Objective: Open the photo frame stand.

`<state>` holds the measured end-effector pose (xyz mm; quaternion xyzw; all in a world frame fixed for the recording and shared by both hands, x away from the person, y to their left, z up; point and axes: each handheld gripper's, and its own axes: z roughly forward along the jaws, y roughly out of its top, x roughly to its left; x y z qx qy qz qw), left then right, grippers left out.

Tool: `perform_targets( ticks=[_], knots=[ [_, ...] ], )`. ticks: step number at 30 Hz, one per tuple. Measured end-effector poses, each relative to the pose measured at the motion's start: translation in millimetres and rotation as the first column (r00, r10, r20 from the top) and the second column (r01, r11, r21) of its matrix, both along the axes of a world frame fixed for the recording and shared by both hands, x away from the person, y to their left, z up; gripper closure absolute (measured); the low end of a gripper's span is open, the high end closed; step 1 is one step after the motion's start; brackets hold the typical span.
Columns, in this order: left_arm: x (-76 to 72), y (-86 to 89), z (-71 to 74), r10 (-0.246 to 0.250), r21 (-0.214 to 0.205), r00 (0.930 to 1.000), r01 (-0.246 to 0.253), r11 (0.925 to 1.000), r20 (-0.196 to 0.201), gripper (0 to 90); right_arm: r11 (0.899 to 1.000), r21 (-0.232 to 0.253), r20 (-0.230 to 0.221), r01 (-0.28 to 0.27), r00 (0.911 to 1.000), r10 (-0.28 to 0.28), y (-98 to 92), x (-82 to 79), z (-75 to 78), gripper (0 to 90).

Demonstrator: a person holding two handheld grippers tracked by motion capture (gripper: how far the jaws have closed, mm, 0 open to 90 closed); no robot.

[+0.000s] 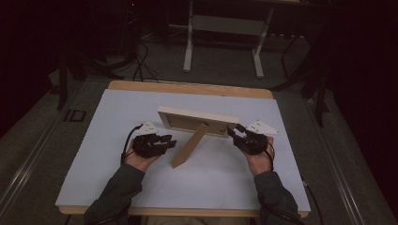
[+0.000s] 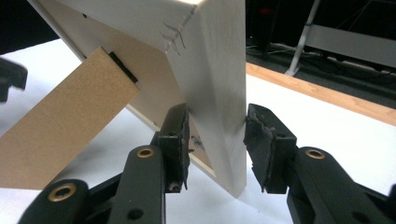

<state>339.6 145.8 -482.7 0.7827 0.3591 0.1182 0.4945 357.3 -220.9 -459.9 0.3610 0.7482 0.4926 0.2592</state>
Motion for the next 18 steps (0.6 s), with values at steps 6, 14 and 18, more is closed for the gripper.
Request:
perform_targets(
  ticks=[6,14,18],
  knots=[
    [3.4,17.6,7.1,0.091,-0.041,0.9953,-0.090,0.9951,0.031,74.4,1.000,-0.003,-0.026,-0.003,0.9997,0.003,-7.7,-4.8,-3.3,61.1],
    [5.7,30.2,15.6,0.142,-0.043,0.9883,-0.140,0.9893,0.056,80.5,0.999,-0.008,-0.073,0.034,0.9967,-0.035,-31.7,-2.2,-5.7,75.2],
    [5.9,31.5,17.5,0.157,-0.055,0.9856,-0.154,0.9865,0.062,82.4,0.998,0.006,-0.087,0.058,0.9946,-0.057,-38.2,3.4,-3.2,80.4]
  ],
)
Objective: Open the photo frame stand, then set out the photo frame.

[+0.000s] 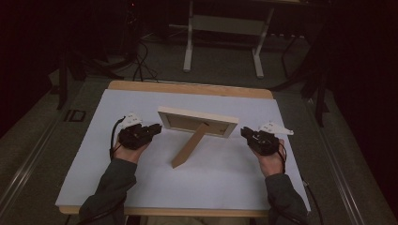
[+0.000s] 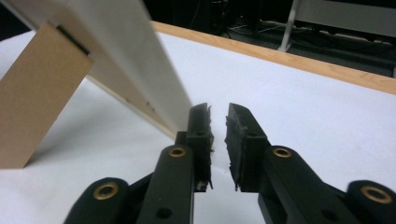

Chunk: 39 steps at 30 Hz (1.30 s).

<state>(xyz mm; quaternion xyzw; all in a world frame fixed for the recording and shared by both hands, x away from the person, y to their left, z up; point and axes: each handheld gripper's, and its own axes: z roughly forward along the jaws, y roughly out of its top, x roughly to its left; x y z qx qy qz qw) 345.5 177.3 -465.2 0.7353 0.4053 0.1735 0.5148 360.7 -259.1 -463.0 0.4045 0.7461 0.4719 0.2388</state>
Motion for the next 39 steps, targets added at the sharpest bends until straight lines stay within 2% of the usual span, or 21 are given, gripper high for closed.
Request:
perform_targets(
  ticks=[2,4,5,6,10,16,20,23,32,39],
  knots=[
    [0.4,-1.3,0.5,-0.001,0.010,1.0000,0.001,1.0000,0.003,83.2,1.000,0.015,-0.005,0.000,1.0000,0.000,-0.8,3.7,2.8,86.3],
    [0.4,-1.3,0.5,-0.001,0.010,1.0000,0.001,1.0000,0.003,84.4,1.000,0.015,-0.006,0.001,1.0000,-0.001,-0.4,5.7,4.4,86.3],
    [2.0,-1.7,1.0,0.007,0.008,1.0000,-0.007,0.9999,0.001,84.4,1.000,0.015,-0.006,0.001,1.0000,-0.001,-0.4,5.7,4.4,89.6],
    [2.5,-2.0,1.6,0.010,0.005,0.9999,-0.010,0.9999,0.003,89.5,0.999,0.043,-0.003,0.003,1.0000,-0.003,1.8,9.6,11.3,89.9],
    [6.3,-4.0,4.8,0.021,0.012,0.9998,-0.022,0.9997,0.006,90.0,0.999,0.052,0.003,-0.005,1.0000,0.005,6.6,15.7,17.5,89.9],
    [12.2,-9.1,10.5,0.020,0.002,0.9997,-0.020,0.9998,0.016,90.0,0.998,0.065,-0.014,-0.010,0.9998,0.011,12.0,28.1,18.6,89.9],
    [15.8,-17.3,13.7,0.012,0.024,0.9997,-0.012,0.9996,0.021,90.0,0.998,0.066,-0.023,-0.021,0.9995,0.023,17.0,33.8,17.5,89.9],
    [16.9,-21.3,15.5,0.008,0.035,0.9996,-0.009,0.9993,0.026,90.0,0.997,0.075,-0.029,-0.029,0.9991,0.031,17.9,35.2,16.6,89.9],
    [17.5,-23.4,16.8,0.000,0.026,0.9997,-0.001,0.9996,0.026,90.0,0.995,0.075,-0.032,-0.058,0.9976,0.061,20.2,36.2,13.7,89.8],
    [14.9,-26.7,25.8,-0.015,0.026,0.9986,0.013,0.9996,0.051,90.0,0.995,0.069,-0.029,-0.074,0.9967,0.076,22.0,36.0,15.3,89.8]
  ],
)
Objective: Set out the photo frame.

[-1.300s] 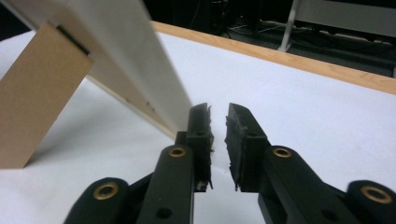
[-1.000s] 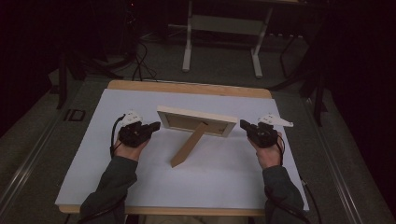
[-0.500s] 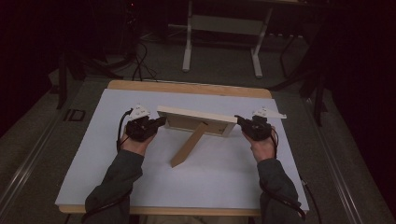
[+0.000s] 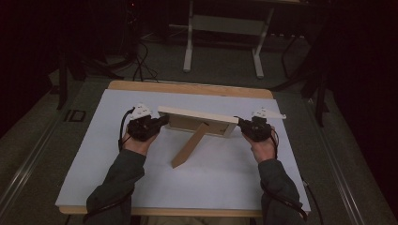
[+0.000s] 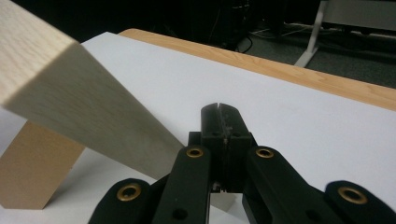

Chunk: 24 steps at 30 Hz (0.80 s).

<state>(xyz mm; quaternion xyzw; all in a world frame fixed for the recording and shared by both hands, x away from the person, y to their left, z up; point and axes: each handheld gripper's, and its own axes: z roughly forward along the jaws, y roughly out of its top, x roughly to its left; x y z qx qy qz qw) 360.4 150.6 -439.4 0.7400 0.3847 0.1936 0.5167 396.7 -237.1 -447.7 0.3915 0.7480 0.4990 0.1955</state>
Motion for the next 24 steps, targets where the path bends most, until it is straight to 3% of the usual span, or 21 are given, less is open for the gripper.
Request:
perform_targets(
  ticks=[6,24],
  knots=[
    [0.2,-1.7,3.6,-0.004,0.003,1.0000,0.004,1.0000,0.004,90.0,1.000,-0.002,0.001,-0.003,1.0000,0.003,1.0,-0.5,0.3,89.8],
    [13.8,-9.8,5.5,0.005,0.001,0.9995,-0.005,1.0000,-0.032,90.0,1.000,-0.007,0.002,-0.029,0.9996,0.029,6.4,-8.9,-0.8,89.8]
  ],
)
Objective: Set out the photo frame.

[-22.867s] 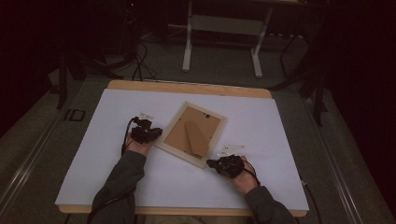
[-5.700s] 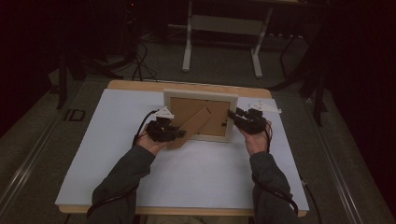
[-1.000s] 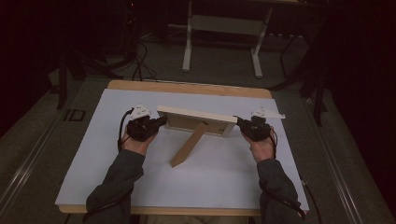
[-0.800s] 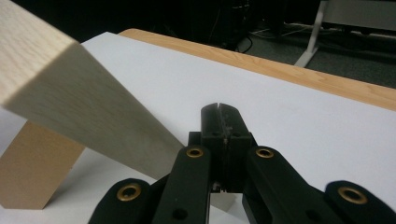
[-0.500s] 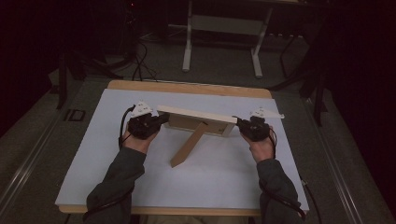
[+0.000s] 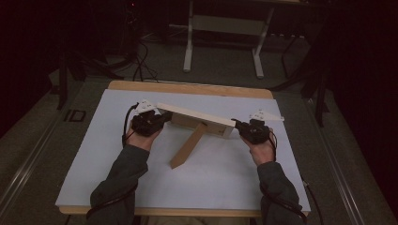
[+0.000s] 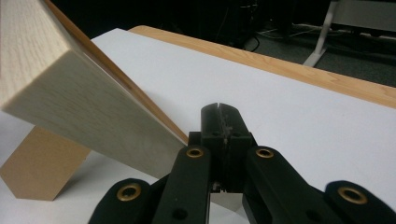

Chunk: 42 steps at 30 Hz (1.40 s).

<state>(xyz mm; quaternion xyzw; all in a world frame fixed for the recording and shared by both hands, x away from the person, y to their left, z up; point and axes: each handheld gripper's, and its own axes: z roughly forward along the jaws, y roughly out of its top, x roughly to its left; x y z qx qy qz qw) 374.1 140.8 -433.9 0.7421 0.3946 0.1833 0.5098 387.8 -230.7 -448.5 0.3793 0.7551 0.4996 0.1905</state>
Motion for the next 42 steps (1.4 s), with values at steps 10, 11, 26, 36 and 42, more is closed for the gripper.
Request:
perform_targets(
  ticks=[10,11,26,36,42],
  knots=[
    [-0.2,-15.4,2.6,-0.037,0.020,0.9993,0.037,0.9991,-0.010,90.0,1.000,0.007,-0.002,-0.011,0.9999,0.011,3.8,-3.9,-1.3,89.8],
    [-0.4,-18.3,2.8,-0.043,0.022,0.9990,0.044,0.9988,-0.013,90.0,1.000,0.007,-0.003,-0.012,0.9999,0.012,4.3,-4.4,-1.2,89.8],
    [4.1,-35.1,5.9,-0.051,0.030,0.9981,0.052,0.9982,-0.033,90.0,0.998,0.012,0.009,-0.058,0.9983,0.057,13.7,-16.4,-0.8,89.8],
    [7.2,-42.4,6.0,-0.050,0.018,0.9969,0.051,0.9985,-0.061,90.0,0.995,0.013,0.022,-0.101,0.9946,0.101,25.4,-32.9,1.6,89.8],
    [11.2,-42.9,6.8,-0.045,0.018,0.9962,0.046,0.9988,-0.075,90.0,0.992,0.032,0.027,-0.125,0.9918,0.125,31.1,-42.8,0.1,89.8]
  ],
)
